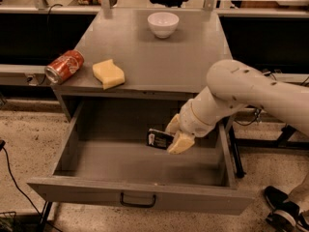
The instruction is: Place rxbar chocolate into top drawer
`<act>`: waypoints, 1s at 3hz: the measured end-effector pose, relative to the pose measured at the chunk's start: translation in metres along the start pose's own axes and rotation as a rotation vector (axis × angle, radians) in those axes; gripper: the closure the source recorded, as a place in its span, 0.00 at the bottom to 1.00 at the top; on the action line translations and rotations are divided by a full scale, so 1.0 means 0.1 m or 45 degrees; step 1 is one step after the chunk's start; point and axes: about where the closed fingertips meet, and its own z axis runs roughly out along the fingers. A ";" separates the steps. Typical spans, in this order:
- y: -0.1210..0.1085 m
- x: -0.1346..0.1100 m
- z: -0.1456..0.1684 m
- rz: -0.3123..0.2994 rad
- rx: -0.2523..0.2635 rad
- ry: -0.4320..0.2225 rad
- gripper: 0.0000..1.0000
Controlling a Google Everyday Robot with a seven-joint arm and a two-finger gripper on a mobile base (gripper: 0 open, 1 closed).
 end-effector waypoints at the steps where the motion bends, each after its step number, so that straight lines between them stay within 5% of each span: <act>1: -0.08 0.16 0.25 0.087 0.010 0.090 0.83; 2: -0.15 0.27 0.46 0.215 0.010 0.083 0.60; 3: -0.18 0.22 0.53 0.233 0.041 -0.036 0.38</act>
Offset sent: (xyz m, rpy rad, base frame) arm 0.0337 -0.0011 -0.0814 -0.0111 0.1092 -0.2059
